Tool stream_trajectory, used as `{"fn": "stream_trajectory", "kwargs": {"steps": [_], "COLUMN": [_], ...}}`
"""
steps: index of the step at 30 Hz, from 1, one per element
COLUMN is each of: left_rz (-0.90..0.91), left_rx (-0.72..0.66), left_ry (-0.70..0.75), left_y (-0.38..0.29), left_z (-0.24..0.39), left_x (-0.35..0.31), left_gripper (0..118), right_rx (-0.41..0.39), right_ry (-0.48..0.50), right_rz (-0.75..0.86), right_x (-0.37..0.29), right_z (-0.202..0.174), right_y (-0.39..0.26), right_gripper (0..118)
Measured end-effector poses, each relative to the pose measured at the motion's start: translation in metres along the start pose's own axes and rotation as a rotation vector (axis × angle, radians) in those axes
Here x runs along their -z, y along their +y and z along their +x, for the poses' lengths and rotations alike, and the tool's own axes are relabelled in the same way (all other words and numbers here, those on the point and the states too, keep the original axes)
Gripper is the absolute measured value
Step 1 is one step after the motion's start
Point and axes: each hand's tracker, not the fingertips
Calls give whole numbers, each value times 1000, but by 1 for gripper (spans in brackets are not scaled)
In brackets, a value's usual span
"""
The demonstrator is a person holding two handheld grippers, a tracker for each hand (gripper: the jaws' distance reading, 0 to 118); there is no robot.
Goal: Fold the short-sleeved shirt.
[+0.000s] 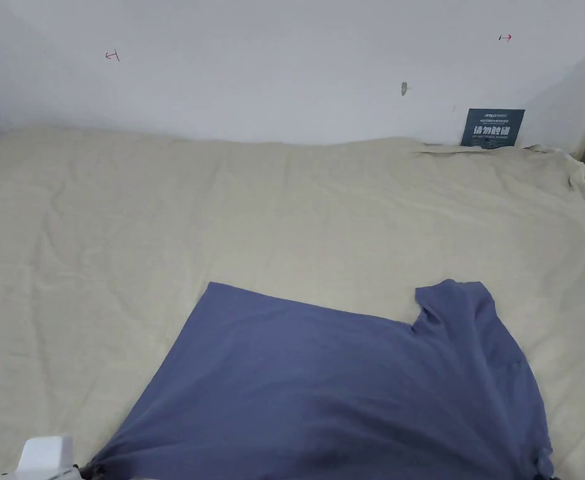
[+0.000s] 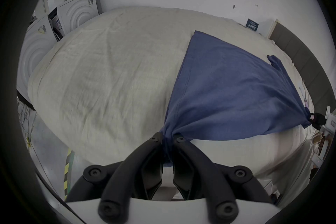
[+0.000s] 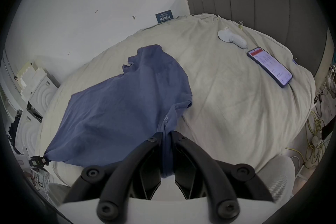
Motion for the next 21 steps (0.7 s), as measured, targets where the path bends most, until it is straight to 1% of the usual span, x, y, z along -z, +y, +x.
{"fn": "stream_trajectory", "kwargs": {"steps": [3,7,8,9,10,11,12,13,14,15,16,17,18,19,21], "left_rz": [-21,-70,-109,-108,-102,-100,-100,-102,-108,-120,-119,-99,-82,-66,-21], "left_rx": [17,-10,-17,-26,-29,-31,-36,-40,-45,-49,-52,-63,-67,-67,-56], "left_ry": [23,50,50,50,51,54,55,57,65,67,67,64,63,61,41], "left_y": [-5,-8,-8,-8,-8,-6,-4,-3,-2,1,4,7,11,17,33], "left_z": [2,5,5,5,5,6,6,6,8,9,10,11,12,15,22], "left_x": [10,31,37,39,38,35,34,33,28,25,21,17,13,7,-6], "left_gripper": [7,7,7,8,10,19,30,30,34,44,69,84,99,107,108], "right_rx": [-47,-84,-105,-105,-110,-110,-110,-114,-118,-125,-132,-138,-143,-148,-166], "right_ry": [-38,-89,-103,-102,-107,-108,-104,-101,-101,-107,-116,-119,-117,-112,-90], "right_rz": [-33,-99,-123,-123,-136,-138,-135,-136,-138,-137,-132,-116,-87,-41,26], "right_x": [6,24,26,28,30,30,27,25,21,19,12,7,2,-5,-20], "right_z": [0,-5,-9,-10,-11,-11,-12,-13,-14,-16,-19,-20,-22,-25,-30], "right_y": [-7,-11,-12,-12,-12,-12,-13,-10,-7,-4,-2,2,7,13,27], "right_gripper": [7,7,8,8,9,11,16,16,19,27,52,72,88,99,100]}}
